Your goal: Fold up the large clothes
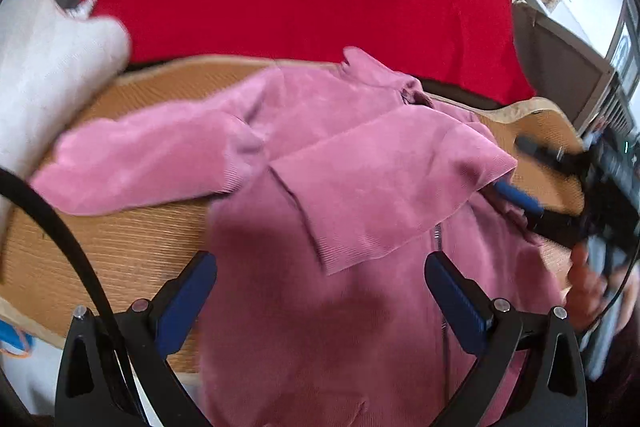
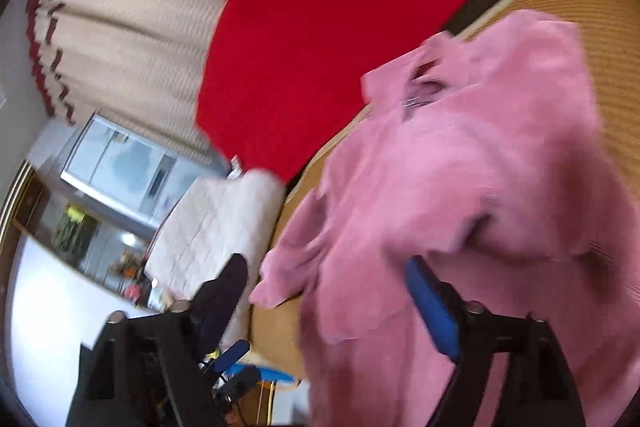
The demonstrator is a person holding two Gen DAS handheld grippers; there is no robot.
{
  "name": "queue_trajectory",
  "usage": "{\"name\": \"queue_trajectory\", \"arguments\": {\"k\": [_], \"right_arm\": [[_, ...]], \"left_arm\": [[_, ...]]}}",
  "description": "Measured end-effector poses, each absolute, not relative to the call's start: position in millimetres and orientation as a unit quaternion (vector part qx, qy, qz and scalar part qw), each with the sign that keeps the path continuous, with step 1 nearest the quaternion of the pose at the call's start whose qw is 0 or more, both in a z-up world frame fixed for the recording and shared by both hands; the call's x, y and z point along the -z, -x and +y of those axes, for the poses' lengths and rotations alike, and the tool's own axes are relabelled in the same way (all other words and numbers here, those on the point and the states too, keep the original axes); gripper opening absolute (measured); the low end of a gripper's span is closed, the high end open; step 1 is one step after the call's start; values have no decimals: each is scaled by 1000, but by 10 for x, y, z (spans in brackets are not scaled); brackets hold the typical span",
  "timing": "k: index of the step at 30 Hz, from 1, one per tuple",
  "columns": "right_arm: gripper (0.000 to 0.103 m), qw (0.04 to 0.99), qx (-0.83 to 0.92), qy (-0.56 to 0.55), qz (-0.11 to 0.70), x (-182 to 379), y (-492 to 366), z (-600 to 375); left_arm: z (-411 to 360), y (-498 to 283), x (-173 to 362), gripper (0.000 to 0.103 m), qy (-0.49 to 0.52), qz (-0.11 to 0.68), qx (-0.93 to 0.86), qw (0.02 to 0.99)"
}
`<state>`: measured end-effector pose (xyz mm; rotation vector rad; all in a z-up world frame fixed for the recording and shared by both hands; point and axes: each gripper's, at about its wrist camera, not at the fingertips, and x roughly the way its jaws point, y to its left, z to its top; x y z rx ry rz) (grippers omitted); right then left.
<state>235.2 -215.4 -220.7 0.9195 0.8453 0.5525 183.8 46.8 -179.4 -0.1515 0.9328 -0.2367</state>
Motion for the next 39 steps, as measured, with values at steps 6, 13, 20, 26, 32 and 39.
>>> {"name": "queue_trajectory", "arguments": {"k": [6,13,20,26,32,39], "right_arm": [[61,774,-236,-436,395,2443,-2262,-2179],[61,802,-226,-397,384,2404,-2189,-2305],[61,818,-214,-378,376,2389,-2137,-2293],[61,824,-199,-383,368,2398,-2131,-2342],[61,818,-196,-387,378,2428,-2167,-2347],[63,821,-205,-370,384,2399,-2150,-2296]], "left_arm": [[438,-2232,2131,62,120,503,153,842],[379,-2501,2340,39,122,513,147,837],[358,-2686,2066,10,88,490,161,852],[348,-2903,1502,9,-30,443,135,886],[638,-3017,1328,26,-57,448,97,887],[1907,-2570,1305,62,26,443,11,896]]}}
